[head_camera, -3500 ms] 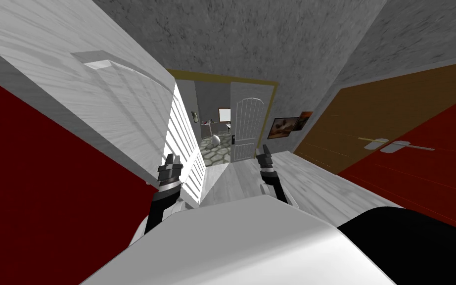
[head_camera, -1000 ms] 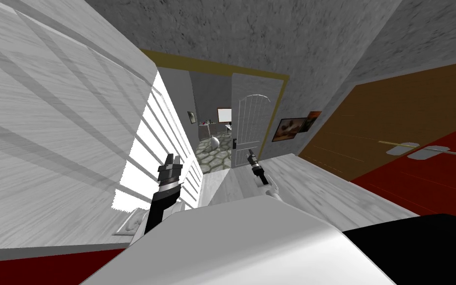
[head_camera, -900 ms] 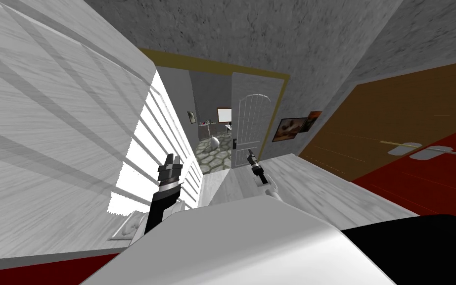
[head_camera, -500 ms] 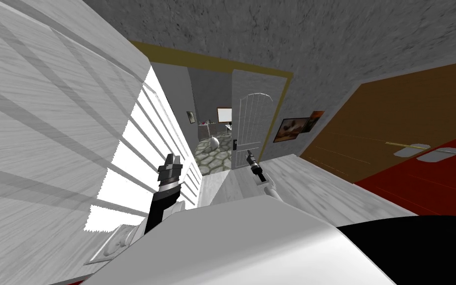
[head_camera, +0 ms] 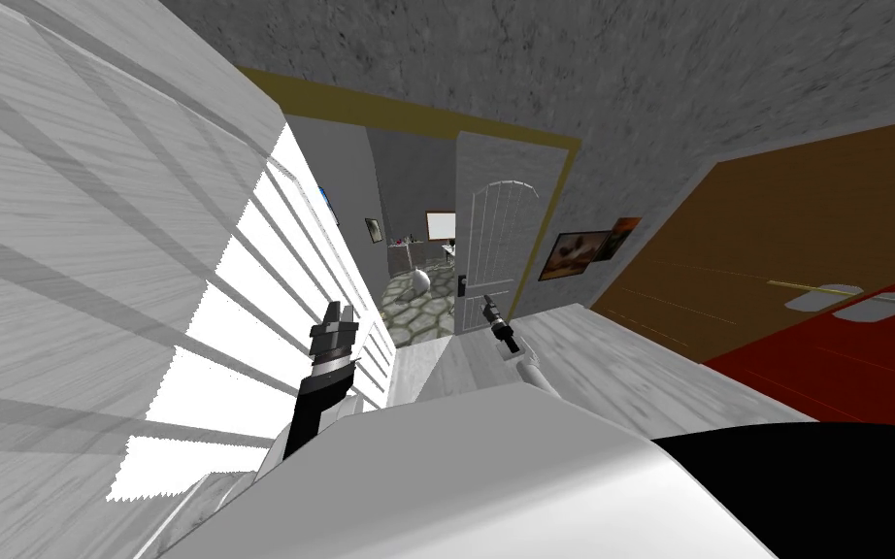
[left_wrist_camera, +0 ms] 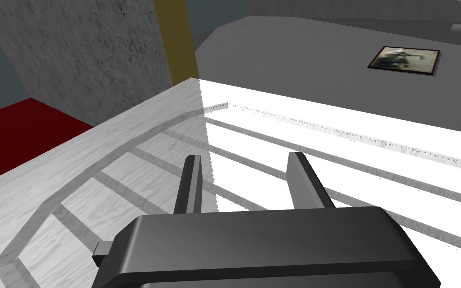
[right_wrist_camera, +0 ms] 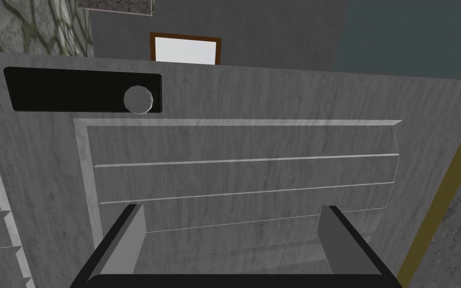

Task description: Pull the door open

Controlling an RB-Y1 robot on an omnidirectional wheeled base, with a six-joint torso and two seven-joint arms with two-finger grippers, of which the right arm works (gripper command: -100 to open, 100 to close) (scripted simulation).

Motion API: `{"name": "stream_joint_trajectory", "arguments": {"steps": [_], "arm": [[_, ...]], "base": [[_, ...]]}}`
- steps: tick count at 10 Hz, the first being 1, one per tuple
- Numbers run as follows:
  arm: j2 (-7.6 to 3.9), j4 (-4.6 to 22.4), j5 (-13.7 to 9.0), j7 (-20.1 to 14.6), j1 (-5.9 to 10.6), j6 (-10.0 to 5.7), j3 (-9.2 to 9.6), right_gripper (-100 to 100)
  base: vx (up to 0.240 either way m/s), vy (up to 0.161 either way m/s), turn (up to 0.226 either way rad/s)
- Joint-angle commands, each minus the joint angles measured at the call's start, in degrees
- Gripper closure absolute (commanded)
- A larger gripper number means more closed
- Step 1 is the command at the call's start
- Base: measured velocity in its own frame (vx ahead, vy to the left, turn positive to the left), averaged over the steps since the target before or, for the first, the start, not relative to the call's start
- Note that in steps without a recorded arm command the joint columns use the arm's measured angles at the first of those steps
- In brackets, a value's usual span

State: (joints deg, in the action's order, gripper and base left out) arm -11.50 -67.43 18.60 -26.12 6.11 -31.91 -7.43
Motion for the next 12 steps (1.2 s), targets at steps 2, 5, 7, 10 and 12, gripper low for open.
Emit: {"name": "stream_joint_trajectory", "arguments": {"steps": [2,5,7,10,12], "arm": [[-0.48,4.67,1.23,-1.37,2.48,-0.25,-0.37,-100],[-1.08,9.1,2.53,-2.87,5.05,-0.18,-0.68,-100],[-1.47,12.0,3.36,-3.83,6.69,-0.13,-0.88,-100],[-1.99,15.83,4.47,-5.12,8.9,-0.07,-1.14,-100],[-2.29,18.1,5.13,-5.88,10.21,-0.03,-1.29,-100]], "base": [[0.099,0.0,-0.001],[0.101,0.015,-0.002],[0.1,-0.002,0.001],[0.094,-0.01,0.0],[0.084,0.013,-0.001]]}}
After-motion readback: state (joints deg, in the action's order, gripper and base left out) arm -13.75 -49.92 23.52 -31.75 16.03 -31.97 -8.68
